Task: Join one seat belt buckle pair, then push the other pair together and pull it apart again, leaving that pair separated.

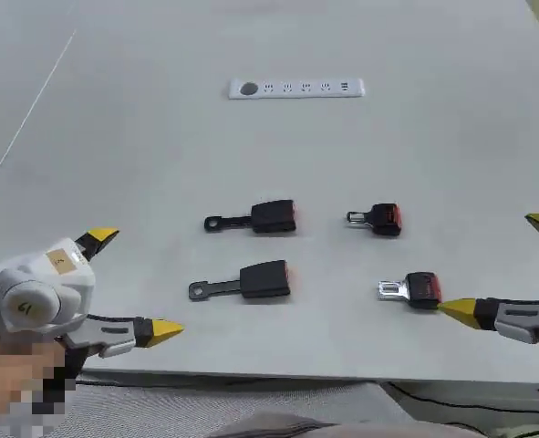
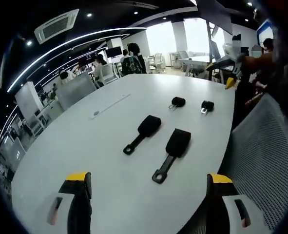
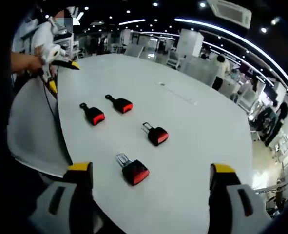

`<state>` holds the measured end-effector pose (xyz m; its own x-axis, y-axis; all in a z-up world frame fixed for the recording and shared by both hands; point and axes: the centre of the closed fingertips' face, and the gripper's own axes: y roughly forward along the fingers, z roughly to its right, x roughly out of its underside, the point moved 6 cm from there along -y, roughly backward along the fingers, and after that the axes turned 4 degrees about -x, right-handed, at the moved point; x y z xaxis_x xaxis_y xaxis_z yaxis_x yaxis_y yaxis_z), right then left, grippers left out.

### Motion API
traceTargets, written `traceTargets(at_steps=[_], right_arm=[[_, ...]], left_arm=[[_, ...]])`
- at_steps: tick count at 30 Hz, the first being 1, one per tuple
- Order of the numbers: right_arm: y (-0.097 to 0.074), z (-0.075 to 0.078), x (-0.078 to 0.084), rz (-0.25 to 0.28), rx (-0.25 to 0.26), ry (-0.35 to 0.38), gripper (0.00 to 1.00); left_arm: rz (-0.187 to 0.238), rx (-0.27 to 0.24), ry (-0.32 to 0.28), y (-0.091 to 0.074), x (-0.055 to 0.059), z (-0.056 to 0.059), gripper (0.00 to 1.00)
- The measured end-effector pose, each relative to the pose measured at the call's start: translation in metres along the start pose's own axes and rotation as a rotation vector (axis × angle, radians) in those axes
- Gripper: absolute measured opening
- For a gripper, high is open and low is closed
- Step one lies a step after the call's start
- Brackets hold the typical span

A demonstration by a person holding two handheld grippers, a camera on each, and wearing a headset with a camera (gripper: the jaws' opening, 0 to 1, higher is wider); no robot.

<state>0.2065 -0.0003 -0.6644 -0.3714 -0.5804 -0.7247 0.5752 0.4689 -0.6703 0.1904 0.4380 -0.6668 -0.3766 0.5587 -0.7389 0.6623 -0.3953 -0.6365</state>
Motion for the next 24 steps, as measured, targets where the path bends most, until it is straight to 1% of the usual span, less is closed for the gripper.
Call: traceTargets(at_steps=[11,24], right_arm=[[0.0001,-0.0005,-0.0042,0.009,-0.002,0.003,1.0],[-0.0009,-0.0021,-0.0064,0.012,-0.007,0.003,1.0]], left_arm=[[0.008,0.001,0.002,0.0014,-0.0051,-0.002,1.0],[0.007,0.003,0.005,0.0002,-0.0056,-0.0005,1.0]])
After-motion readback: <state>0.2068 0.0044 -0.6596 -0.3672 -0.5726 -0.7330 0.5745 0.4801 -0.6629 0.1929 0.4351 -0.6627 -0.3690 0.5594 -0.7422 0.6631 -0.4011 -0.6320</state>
